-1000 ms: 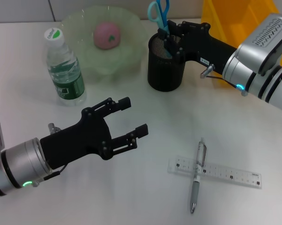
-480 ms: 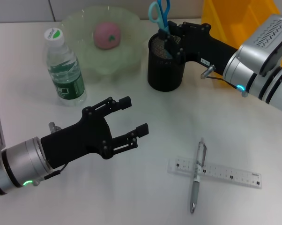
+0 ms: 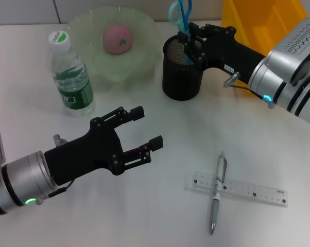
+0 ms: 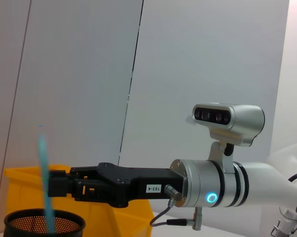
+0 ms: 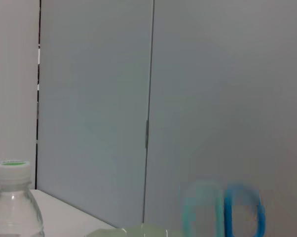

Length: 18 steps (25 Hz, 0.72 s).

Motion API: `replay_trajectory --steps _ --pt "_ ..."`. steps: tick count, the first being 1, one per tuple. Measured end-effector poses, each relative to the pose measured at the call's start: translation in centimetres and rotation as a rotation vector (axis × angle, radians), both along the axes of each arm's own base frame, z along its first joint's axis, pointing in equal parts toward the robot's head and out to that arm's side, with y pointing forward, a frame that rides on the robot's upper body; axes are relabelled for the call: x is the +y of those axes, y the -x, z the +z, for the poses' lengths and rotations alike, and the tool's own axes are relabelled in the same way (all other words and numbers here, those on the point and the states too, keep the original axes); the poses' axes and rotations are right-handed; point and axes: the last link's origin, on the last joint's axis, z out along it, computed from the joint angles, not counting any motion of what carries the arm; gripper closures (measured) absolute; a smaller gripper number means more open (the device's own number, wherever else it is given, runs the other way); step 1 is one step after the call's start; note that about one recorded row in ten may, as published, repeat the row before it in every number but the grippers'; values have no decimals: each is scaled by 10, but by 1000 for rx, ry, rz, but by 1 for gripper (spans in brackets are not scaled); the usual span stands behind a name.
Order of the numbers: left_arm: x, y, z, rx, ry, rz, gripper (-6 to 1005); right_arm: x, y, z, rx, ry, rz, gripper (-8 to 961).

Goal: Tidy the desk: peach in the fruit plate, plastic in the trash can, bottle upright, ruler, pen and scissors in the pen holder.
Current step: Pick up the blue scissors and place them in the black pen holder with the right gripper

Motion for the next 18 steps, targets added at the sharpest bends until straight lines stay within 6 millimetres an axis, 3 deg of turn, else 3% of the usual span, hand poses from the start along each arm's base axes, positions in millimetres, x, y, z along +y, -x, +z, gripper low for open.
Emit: replay_trajectory --steps 5,8,18 --pt "-1 0 0 -1 -1 0 214 -1 -2 0 1 1 -5 701" --pt "-1 0 0 0 -2 0 214 -2 -2 0 4 3 -4 485" --pt "0 0 1 0 -3 -3 214 -9 -4 5 57 -16 12 260"
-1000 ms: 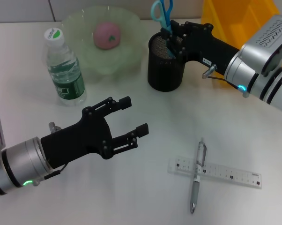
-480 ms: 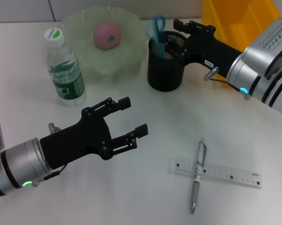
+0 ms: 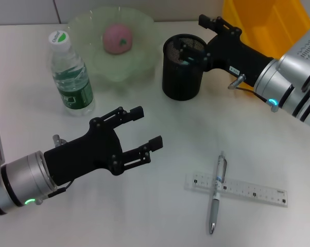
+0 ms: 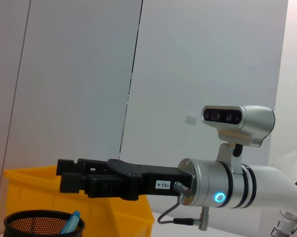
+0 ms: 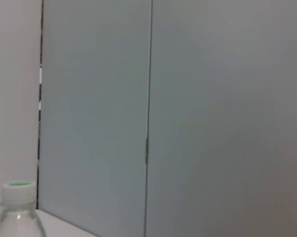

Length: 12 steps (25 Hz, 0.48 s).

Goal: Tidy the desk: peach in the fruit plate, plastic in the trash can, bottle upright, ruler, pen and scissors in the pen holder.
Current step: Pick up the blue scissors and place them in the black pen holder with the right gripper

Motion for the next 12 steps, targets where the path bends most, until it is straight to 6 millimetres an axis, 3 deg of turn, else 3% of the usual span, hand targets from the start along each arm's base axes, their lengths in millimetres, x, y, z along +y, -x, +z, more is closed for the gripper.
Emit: replay_trajectory --steps 6,12 --pt "0 0 0 0 2 -1 214 1 -1 1 9 -7 -11 141" --pt "-1 1 0 3 6 0 214 1 -1 1 8 -7 -15 141"
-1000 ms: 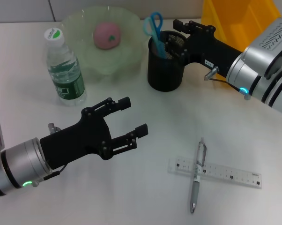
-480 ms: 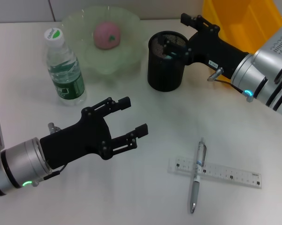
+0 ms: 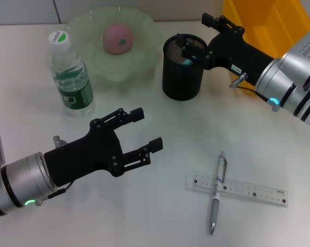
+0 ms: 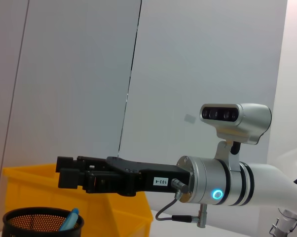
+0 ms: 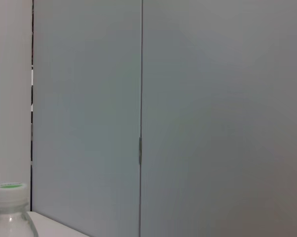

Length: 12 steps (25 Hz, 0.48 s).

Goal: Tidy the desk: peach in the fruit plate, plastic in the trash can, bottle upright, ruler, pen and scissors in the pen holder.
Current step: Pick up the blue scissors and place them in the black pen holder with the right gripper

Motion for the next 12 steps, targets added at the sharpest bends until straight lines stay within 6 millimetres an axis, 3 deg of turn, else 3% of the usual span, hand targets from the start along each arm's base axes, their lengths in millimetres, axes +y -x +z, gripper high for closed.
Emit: replay_trajectory --steps 12 --pt "1 1 0 5 -9 -1 214 0 0 0 4 2 -4 140"
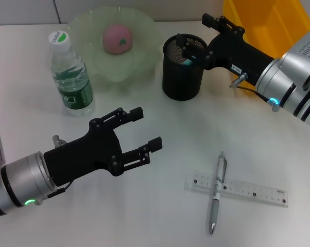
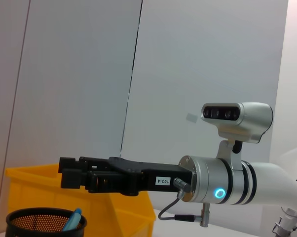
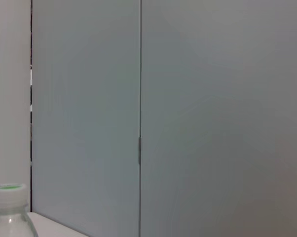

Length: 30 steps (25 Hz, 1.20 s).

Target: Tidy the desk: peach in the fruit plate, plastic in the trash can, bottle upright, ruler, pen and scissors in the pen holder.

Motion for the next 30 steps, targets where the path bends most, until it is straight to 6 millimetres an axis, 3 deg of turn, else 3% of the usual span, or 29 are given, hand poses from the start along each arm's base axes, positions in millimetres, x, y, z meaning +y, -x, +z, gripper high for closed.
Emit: replay_trajectory --steps 6,13,16,21,24,30 --pt "0 2 1 4 -4 3 214 -3 0 8 81 14 -3 141" --pt "-1 5 2 13 -8 10 214 -18 -5 42 254 22 51 141" --pt "-1 5 2 13 -10 12 214 -34 -12 59 304 45 96 141" --pt "-3 5 3 14 2 6 214 -50 -21 77 318 135 114 141" --pt "-4 7 4 15 5 6 214 -69 -30 92 279 201 167 141" --pt "-5 9 6 20 8 3 215 -88 -38 99 218 348 204 141"
